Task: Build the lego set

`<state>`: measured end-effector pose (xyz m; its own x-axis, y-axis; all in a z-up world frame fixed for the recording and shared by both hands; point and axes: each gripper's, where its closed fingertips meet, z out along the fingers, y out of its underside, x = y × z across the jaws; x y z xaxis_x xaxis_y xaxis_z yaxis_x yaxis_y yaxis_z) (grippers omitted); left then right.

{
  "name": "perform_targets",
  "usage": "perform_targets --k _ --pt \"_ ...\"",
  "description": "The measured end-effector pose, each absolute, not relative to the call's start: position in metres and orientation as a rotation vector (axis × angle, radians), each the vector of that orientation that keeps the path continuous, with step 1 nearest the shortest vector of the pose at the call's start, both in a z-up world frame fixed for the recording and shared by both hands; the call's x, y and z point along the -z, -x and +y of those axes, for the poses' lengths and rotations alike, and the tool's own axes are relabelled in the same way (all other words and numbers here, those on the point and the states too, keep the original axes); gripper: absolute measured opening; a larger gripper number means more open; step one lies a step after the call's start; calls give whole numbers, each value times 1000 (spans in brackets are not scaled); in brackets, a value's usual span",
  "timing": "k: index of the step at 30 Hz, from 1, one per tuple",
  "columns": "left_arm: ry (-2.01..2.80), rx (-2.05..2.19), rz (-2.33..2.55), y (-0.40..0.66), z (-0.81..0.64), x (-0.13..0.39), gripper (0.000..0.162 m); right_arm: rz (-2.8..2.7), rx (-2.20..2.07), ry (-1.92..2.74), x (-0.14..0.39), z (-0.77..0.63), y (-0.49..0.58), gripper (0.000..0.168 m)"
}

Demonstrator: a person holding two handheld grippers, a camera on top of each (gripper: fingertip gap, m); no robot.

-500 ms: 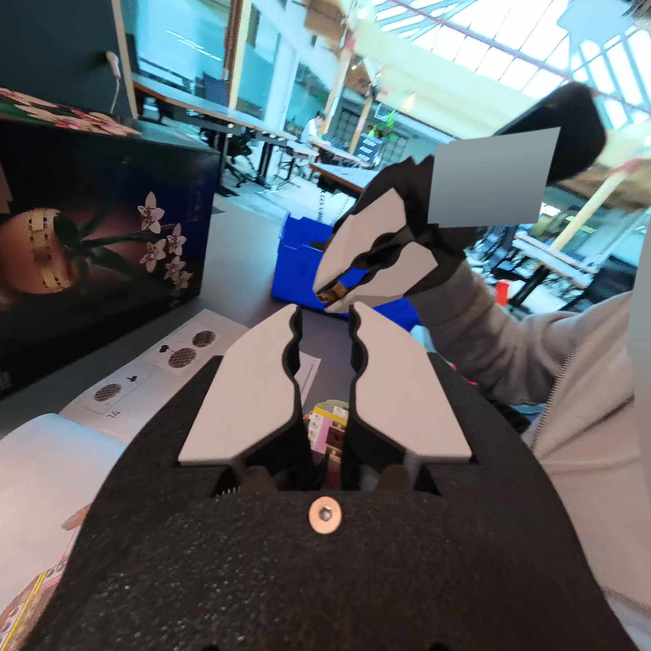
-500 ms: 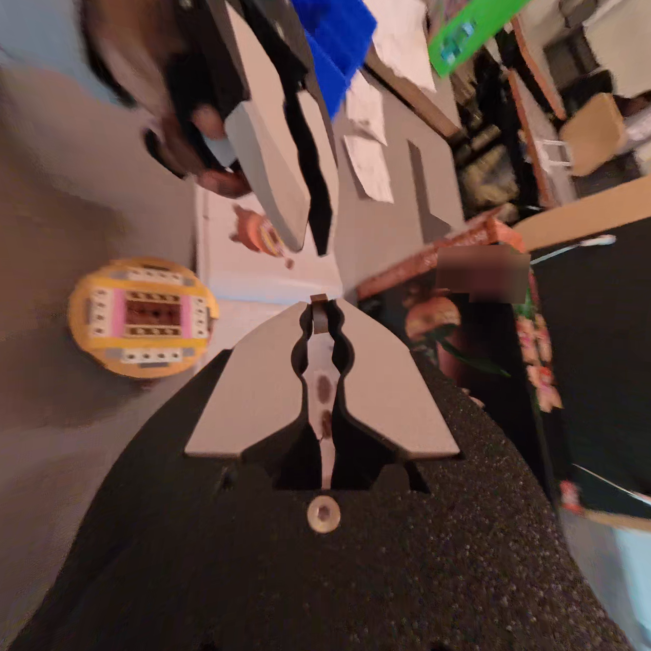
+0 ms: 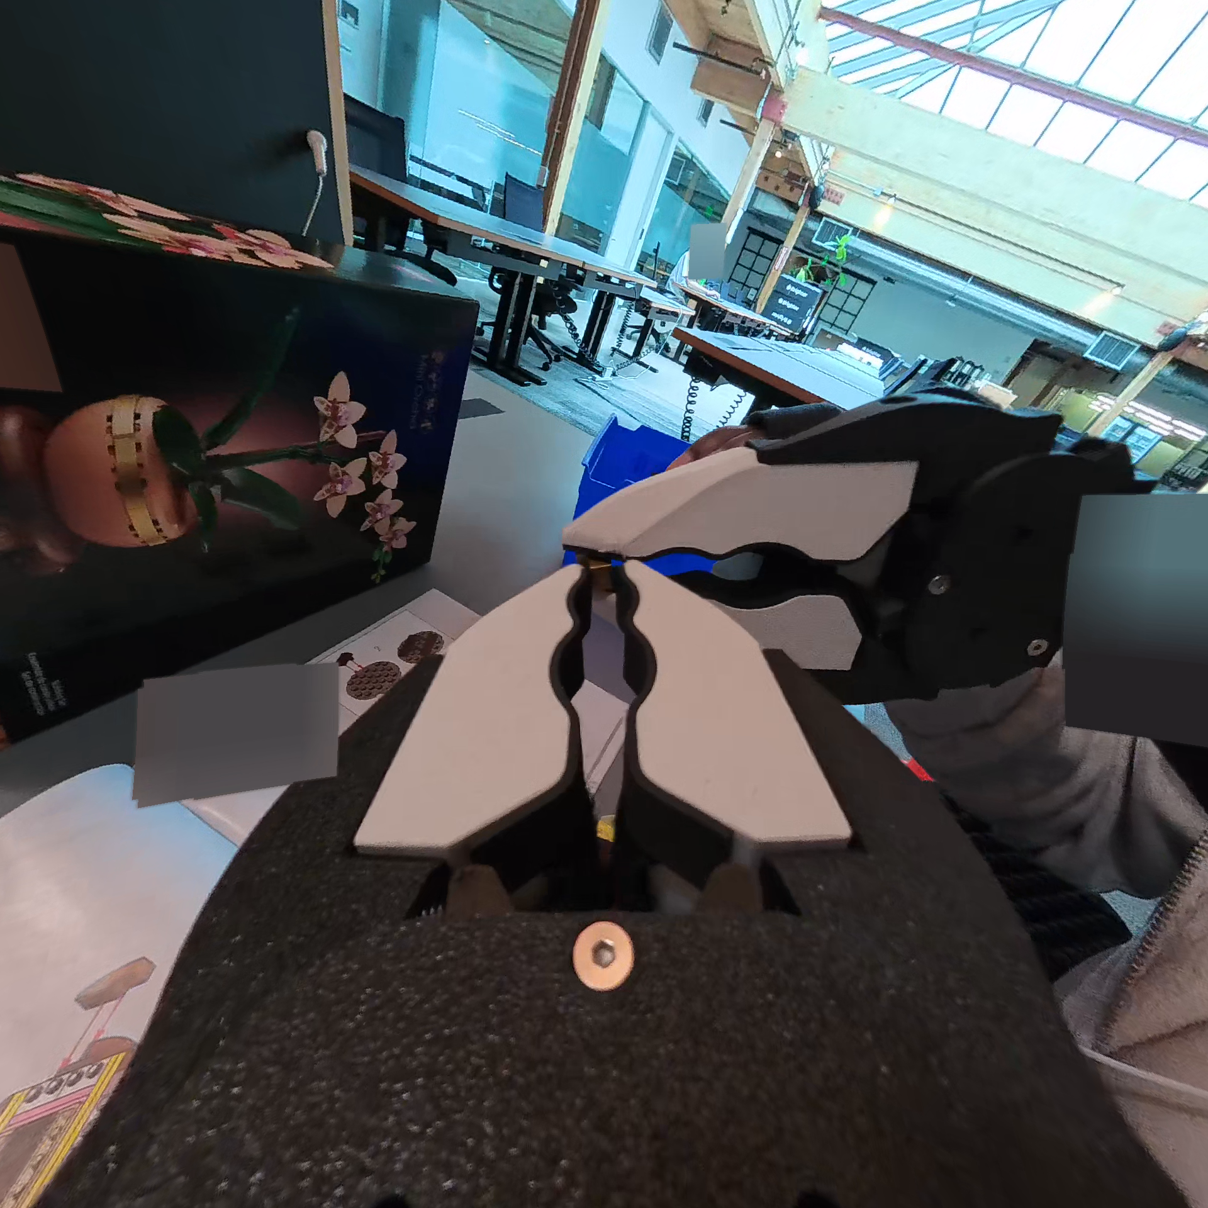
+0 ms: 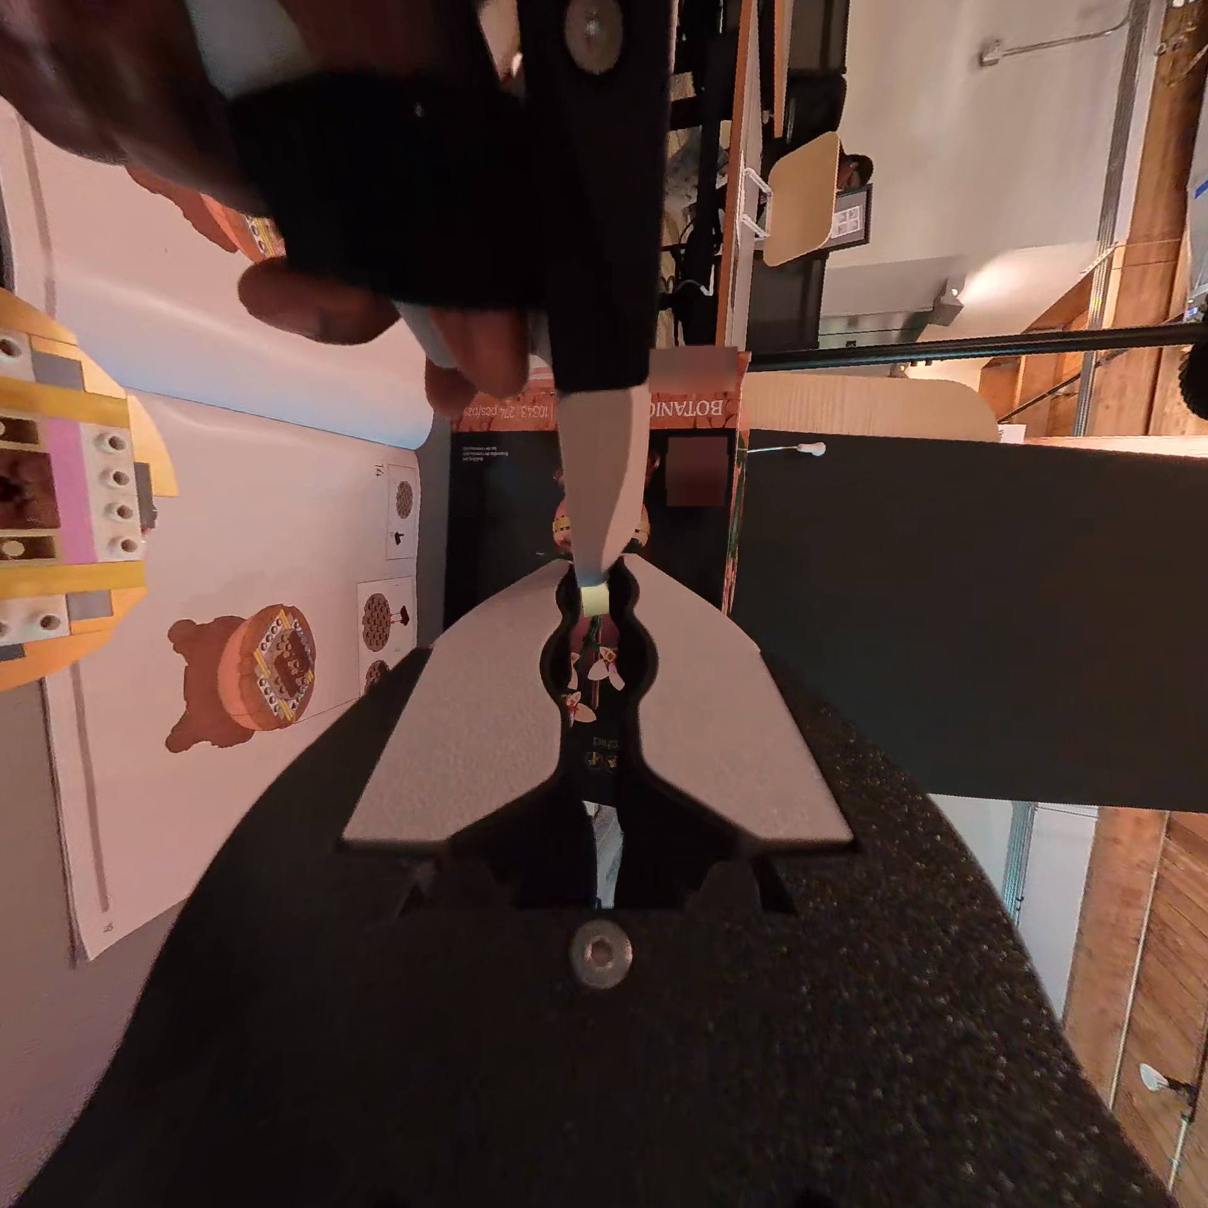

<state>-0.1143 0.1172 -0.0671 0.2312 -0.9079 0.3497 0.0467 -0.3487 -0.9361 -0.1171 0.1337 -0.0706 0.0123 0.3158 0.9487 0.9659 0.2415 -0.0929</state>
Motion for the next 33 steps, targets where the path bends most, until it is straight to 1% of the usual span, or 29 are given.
perform_targets --k 3,5,6,9,11,13,16,19,20,22,24,25,26,27,28,33 --pt "1573 1401 796 118 116 67 6 -1503 763 1258 70 132 120 10" --pt "1585 1592 743 124 113 64 5 -1505 652 1317 73 129 114 25" --pt "1589 1700 712 128 112 61 5 -1518 550 1339 76 124 111 30" --pt "1582 2113 592 141 104 49 5 -1504 92 1262 71 102 121 36" --pt "1580 2330 505 148 100 45 5 -1442 -77 1139 55 92 130 36" --pt "1580 2452 464 151 96 44 5 -1428 -100 1061 46 91 133 35" --pt "1577 2500 472 150 88 42 5 -1407 -293 1176 51 95 141 28" --pt "1555 2504 491 147 84 40 5 -1343 -526 1215 47 93 147 11" --pt "1549 2502 495 147 84 40 6 -1343 -571 1231 48 91 146 9" --pt "1542 2455 537 146 84 41 5 -1321 -669 1316 52 91 146 8" --pt "1511 2285 658 147 86 45 9 -1211 -835 1464 55 93 144 8" --pt "1475 2157 733 148 88 47 22 -1138 -963 1545 56 93 143 8" --pt "1423 2014 801 150 91 48 31 -1058 -1093 1628 59 93 141 7" --pt "1367 1858 862 153 94 47 34 -991 -1215 1705 62 92 140 7" --pt "1307 1700 927 156 96 47 35 -941 -1325 1757 66 90 139 7" --pt "1065 1120 1270 153 83 53 25 -736 -1637 1873 75 84 140 7"
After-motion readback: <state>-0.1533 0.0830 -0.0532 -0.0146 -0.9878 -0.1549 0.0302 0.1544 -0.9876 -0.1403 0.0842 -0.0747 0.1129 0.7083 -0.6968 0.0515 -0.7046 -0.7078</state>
